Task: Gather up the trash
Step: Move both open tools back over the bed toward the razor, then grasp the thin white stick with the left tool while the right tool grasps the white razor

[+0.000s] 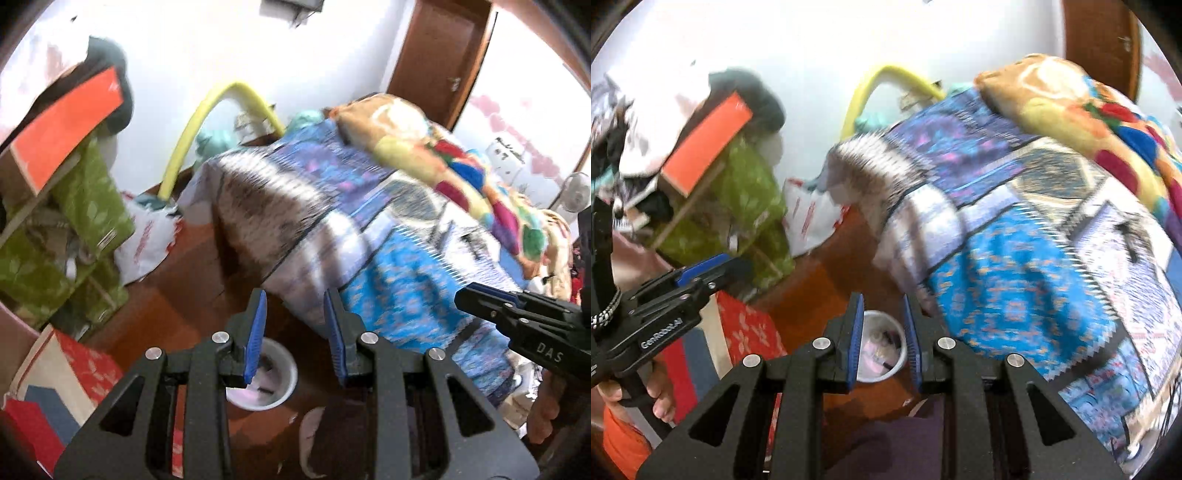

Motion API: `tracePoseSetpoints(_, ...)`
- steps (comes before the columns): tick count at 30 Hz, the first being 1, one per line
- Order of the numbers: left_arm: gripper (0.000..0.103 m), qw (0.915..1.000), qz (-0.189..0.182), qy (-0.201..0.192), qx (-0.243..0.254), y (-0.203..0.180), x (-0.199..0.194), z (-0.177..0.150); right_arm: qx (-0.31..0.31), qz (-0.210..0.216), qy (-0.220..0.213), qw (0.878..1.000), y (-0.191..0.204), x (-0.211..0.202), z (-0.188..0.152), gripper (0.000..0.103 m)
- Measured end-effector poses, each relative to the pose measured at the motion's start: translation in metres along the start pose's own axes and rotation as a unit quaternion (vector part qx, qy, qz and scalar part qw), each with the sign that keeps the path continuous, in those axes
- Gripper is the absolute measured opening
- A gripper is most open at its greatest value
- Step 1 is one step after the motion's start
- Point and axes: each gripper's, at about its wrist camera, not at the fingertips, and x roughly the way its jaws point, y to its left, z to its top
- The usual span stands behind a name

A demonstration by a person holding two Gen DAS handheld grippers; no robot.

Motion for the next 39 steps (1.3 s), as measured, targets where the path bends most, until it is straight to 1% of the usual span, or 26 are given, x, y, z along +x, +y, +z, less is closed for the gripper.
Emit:
tracePoseSetpoints(4, 0.031, 0.9991, -0.031, -0.019, 0.021, -0.041, -0.010, 0.009, 0.022, -0.029, -0.042, 0.998, -0.028, -0.040, -0.004, 0.020)
tracePoseSetpoints(11, 0.031, 0.9943, -0.081, -0.022, 0.066, -0.120, -0.002, 0.020, 0.052, -0.102, -0.105, 0.988, -0.082, -0.103, -0.017, 0.020)
tracePoseSetpoints(15, 0.031, 0.9906, -0.106, -0.018, 0.084, -0.160, 0.010, 0.025, 0.066, -0.145, -0.123, 0.980, -0.118, -0.127, -0.024, 0.020)
tracePoseSetpoints(21, 0.031, 0.9834, -0.134, -0.005, 0.123, -0.225, 0.039, 0.034, 0.085, -0.188, -0.129, 0.970, -0.170, -0.145, -0.030, 0.020)
tracePoseSetpoints(24, 0.031, 0.9795, -0.146, 0.013, 0.138, -0.255, 0.066, 0.039, 0.101, -0.195, -0.125, 0.967, -0.198, -0.145, -0.032, 0.020)
tracePoseSetpoints(28, 0.031, 0.9736, -0.162, 0.048, 0.154, -0.292, 0.112, 0.044, 0.124, -0.196, -0.110, 0.966, -0.239, -0.134, -0.032, 0.020)
tracePoseSetpoints(32, 0.031, 0.9683, -0.162, 0.074, 0.175, -0.321, 0.159, 0.045, 0.140, -0.188, -0.091, 0.968, -0.271, -0.115, -0.032, 0.020)
tracePoseSetpoints(36, 0.031, 0.9641, -0.157, 0.099, 0.189, -0.344, 0.209, 0.048, 0.141, -0.183, -0.066, 0.971, -0.300, -0.087, -0.029, 0.020)
tracePoseSetpoints(37, 0.031, 0.9633, -0.155, 0.106, 0.192, -0.348, 0.222, 0.049, 0.138, -0.180, -0.060, 0.972, -0.307, -0.079, -0.027, 0.024)
tracePoseSetpoints(38, 0.031, 0.9625, -0.152, 0.115, 0.193, -0.353, 0.238, 0.050, 0.135, -0.179, -0.054, 0.973, -0.312, -0.071, -0.025, 0.034)
tracePoseSetpoints(39, 0.031, 0.9619, -0.151, 0.120, 0.194, -0.354, 0.246, 0.050, 0.132, -0.177, -0.048, 0.974, -0.317, -0.063, -0.023, 0.039)
